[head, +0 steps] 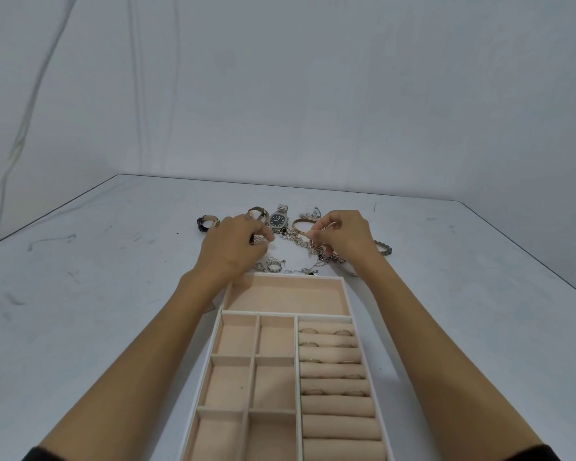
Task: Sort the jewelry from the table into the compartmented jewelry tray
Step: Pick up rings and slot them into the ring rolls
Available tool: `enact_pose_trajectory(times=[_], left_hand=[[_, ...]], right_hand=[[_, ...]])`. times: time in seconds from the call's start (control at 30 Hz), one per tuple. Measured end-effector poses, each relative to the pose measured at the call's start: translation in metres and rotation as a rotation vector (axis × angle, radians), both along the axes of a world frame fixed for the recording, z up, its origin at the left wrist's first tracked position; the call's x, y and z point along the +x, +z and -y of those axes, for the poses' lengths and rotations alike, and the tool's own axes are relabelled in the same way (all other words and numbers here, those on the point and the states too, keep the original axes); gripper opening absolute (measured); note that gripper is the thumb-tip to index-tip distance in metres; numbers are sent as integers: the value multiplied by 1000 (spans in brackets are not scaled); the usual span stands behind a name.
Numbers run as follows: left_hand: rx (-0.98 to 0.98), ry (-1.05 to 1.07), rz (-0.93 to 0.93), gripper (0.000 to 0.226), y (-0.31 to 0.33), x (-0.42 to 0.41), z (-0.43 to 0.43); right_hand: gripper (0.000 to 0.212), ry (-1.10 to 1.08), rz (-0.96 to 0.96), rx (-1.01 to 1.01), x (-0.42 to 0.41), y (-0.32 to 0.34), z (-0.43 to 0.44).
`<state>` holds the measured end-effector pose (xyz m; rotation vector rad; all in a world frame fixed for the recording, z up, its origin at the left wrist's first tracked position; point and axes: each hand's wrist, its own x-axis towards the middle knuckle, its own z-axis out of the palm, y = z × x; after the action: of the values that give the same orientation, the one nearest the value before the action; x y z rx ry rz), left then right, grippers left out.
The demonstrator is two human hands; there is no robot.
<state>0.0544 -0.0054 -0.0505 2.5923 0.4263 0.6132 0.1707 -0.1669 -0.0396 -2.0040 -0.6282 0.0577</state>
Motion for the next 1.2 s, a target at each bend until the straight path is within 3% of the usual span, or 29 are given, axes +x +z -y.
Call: enact_pose_trajectory(times=[0.1,0.3,0.6,0.77,0.87,0.97,1.2], left_hand=[[3,-136,14,3,2,2,6],[60,-291,-136,14,-4,11,18],[108,-220,-186,21,-6,12,17],[100,-221,-187,17,-5,14,17],[95,-226,-188,29,-3,18,18],[169,-200,-218,38,3,27,23],[454,-184,-310,34,11,52,41]], right_hand=[[8,14,-59,46,-4,2,0],[5,83,-173,55,-7,7,2],[7,86,-178,72,-1,8,7],[7,60,-71,62,1,12,10],[8,14,-51,89,4,12,12],[8,-30,-50,94,7,10,12],[9,-89,-20,53,10,3,15]])
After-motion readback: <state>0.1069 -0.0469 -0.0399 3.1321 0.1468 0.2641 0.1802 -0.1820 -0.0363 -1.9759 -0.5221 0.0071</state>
